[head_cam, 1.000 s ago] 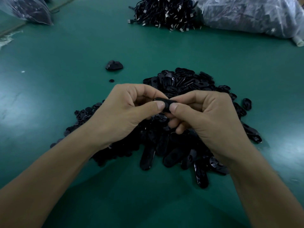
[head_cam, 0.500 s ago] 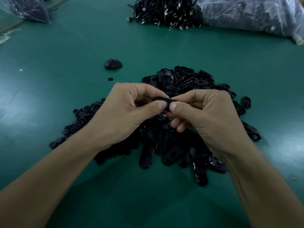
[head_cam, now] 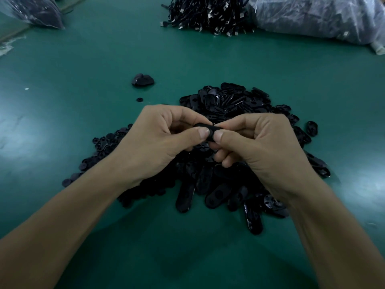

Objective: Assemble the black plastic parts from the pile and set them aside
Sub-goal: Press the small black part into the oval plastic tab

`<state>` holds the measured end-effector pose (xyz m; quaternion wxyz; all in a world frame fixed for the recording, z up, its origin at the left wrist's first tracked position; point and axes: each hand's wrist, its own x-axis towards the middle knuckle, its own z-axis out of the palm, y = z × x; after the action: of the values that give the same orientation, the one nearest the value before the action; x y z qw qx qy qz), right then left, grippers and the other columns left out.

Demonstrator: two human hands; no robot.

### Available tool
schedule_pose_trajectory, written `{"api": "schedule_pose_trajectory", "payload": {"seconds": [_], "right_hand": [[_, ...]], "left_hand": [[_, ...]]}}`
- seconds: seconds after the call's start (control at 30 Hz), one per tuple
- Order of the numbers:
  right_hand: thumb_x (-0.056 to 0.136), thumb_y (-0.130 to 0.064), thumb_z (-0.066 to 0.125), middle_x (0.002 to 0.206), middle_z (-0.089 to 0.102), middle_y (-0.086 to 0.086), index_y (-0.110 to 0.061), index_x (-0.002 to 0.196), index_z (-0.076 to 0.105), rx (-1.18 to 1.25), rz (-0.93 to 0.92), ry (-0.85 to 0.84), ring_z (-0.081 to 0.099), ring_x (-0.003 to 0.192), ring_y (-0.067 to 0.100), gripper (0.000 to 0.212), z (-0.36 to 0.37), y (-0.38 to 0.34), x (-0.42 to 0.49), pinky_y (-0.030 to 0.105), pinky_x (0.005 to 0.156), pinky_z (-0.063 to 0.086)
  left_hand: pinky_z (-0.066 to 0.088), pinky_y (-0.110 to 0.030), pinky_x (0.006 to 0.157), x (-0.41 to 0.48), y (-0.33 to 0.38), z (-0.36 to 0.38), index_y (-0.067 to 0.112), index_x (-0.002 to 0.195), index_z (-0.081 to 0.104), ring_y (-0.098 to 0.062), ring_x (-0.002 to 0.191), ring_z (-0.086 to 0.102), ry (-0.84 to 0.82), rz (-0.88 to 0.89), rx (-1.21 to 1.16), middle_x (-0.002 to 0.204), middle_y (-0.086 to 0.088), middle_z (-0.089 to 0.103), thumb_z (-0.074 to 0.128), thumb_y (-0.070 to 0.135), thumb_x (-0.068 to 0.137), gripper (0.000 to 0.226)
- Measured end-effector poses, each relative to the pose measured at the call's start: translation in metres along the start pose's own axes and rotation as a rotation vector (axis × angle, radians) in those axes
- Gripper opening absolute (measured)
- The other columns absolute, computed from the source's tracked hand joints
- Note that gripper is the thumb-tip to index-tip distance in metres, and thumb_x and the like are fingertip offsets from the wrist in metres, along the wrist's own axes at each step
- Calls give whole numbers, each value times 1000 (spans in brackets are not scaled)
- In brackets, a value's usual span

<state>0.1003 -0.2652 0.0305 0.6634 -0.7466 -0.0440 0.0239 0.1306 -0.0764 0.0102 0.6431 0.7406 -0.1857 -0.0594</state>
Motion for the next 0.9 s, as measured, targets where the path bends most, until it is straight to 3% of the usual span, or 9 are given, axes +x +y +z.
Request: {"api": "schedule_pose_trajectory", "payload": {"seconds": [0.4, 0.63, 0.73, 0.9], "right_hand": [[89, 0, 69, 72, 75, 11, -7, 87, 75, 4, -22, -12, 71, 59, 18, 10, 0, -2, -2, 20, 53, 53], [89, -1, 69, 73, 75, 10, -6, 89, 75, -6, -15, -22, 71, 59, 18, 7, 0, -3, -2, 20, 53, 53], [89, -2, 70, 73, 75, 10, -6, 89, 75, -20, -9, -17, 71, 59, 17, 6, -1, -3, -2, 19, 53, 54], [88, -1, 71, 72, 75, 10, -6, 88, 75, 0, 1, -7, 70, 58, 17, 6, -1, -2, -2, 19, 53, 53]], "left_hand": [[52, -16, 62, 0, 3, 1, 25, 83, 77, -7, 65, 62, 32, -16, -27, 78, -3, 75, 73, 23, 79, 6], [52, -17, 63, -1, 6, 1, 23, 85, 76, -9, 66, 61, 21, -9, -3, 80, -8, 75, 74, 10, 88, 14], [51, -18, 63, -2, 6, 1, 22, 86, 76, -9, 65, 61, 23, -2, 13, 80, -10, 75, 74, 11, 88, 12], [52, -14, 63, -3, 8, 2, 21, 90, 75, -1, 65, 64, 8, 9, 17, 77, 3, 76, 73, 26, 80, 11]]}}
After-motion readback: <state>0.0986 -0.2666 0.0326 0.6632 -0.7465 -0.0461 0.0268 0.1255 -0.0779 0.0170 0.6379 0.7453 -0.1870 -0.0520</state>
